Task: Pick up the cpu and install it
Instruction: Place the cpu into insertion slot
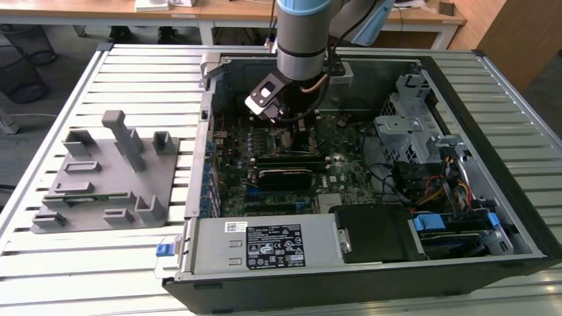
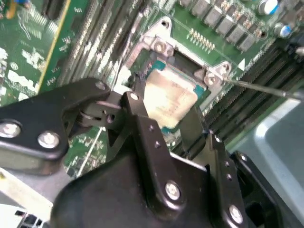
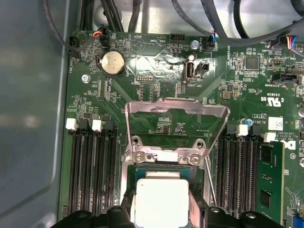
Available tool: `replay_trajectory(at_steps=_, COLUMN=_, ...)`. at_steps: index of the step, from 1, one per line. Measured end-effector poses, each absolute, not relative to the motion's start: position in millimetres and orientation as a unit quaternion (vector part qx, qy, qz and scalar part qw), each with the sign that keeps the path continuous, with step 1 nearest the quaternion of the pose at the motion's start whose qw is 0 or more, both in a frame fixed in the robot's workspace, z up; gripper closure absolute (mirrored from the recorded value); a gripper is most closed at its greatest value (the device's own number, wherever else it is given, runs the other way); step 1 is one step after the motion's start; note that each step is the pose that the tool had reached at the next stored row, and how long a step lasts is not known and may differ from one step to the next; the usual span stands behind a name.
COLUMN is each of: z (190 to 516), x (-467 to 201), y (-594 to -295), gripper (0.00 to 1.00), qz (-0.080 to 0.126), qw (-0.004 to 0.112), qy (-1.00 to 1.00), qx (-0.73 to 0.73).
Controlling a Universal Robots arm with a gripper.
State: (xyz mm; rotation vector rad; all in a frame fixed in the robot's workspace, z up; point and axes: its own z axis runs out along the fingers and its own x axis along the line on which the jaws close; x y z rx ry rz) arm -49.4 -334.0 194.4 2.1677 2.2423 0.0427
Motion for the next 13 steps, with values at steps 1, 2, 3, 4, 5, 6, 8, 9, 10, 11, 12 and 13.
replay_trajectory(at_steps=1, z=194.4, x=-49.4, y=-334.0, gripper=0.46, qz=0.013, qw=0.011, qy=0.719, qx=0.695)
replay_trajectory(at_steps=2, z=194.4, x=-49.5, y=-334.3, gripper=0.46, qz=0.013, qw=0.012, qy=0.719, qx=0.695)
replay_trajectory(at_steps=3, z=194.4, x=-49.6, y=-334.7, gripper=0.46, qz=0.013, qw=0.012, qy=0.719, qx=0.695)
replay_trajectory(at_steps=4, z=194.3, x=-49.6, y=-334.7, gripper=0.46, qz=0.012, qw=0.013, qy=0.719, qx=0.695)
replay_trajectory(at_steps=5, z=194.3, x=-49.6, y=-334.7, gripper=0.46, qz=0.011, qw=0.014, qy=0.719, qx=0.695)
replay_trajectory(at_steps=6, z=194.3, x=-49.6, y=-334.7, gripper=0.46, qz=0.01, qw=0.015, qy=0.719, qx=0.695)
replay_trajectory(at_steps=8, z=194.4, x=-49.6, y=-334.8, gripper=0.46, qz=0.008, qw=0.017, qy=0.719, qx=0.695)
replay_trajectory(at_steps=9, z=194.5, x=-49.6, y=-334.8, gripper=0.46, qz=0.008, qw=0.017, qy=0.719, qx=0.695)
replay_trajectory(at_steps=10, z=194.5, x=-49.6, y=-334.9, gripper=0.46, qz=0.007, qw=0.017, qy=0.719, qx=0.695)
replay_trajectory(at_steps=11, z=194.5, x=-49.6, y=-334.9, gripper=0.46, qz=0.007, qw=0.017, qy=0.719, qx=0.695)
replay_trajectory(at_steps=12, z=194.5, x=-49.7, y=-334.9, gripper=0.46, qz=0.007, qw=0.017, qy=0.719, qx=0.695)
replay_trajectory(at_steps=13, z=194.4, x=-49.6, y=-334.8, gripper=0.46, qz=0.007, qw=0.017, qy=0.719, qx=0.695)
